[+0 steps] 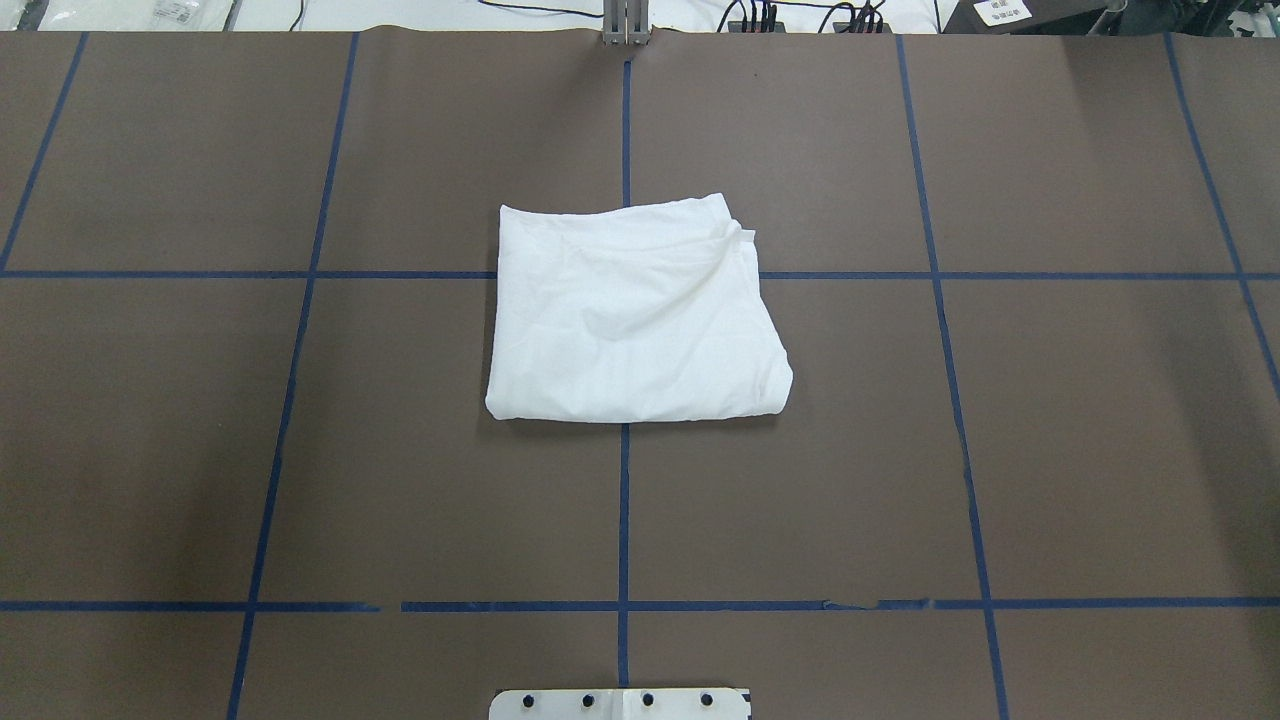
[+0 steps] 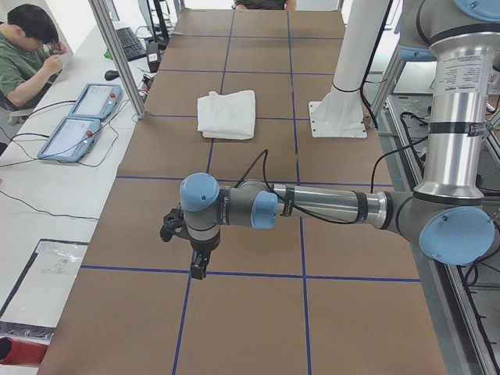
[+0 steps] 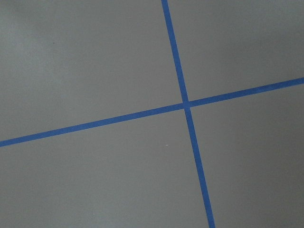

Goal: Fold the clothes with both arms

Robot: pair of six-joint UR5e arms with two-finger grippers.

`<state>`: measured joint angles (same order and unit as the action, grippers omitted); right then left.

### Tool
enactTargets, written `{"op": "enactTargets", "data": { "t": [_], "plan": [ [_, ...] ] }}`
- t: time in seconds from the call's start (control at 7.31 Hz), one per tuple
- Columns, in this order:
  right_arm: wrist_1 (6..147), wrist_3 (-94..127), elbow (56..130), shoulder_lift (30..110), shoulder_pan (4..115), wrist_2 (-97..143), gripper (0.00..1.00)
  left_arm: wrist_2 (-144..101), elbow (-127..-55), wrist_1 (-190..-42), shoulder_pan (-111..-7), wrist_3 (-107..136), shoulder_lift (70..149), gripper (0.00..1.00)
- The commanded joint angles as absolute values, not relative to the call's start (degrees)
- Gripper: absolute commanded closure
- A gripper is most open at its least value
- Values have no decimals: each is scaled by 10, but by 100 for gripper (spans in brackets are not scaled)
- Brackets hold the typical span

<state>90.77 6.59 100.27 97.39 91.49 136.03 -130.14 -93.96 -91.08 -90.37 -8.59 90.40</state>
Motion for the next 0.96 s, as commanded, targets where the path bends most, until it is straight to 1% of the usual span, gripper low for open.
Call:
{"op": "enactTargets", "data": {
  "t": [0.0, 0.82],
  "plan": [
    [909, 65, 1000, 974, 915, 1361, 0, -1301, -940, -911, -904, -86, 905, 0],
    [906, 65, 994, 973, 914, 1361, 0, -1301, -940, -914, -904, -86, 905, 0]
  ]
}}
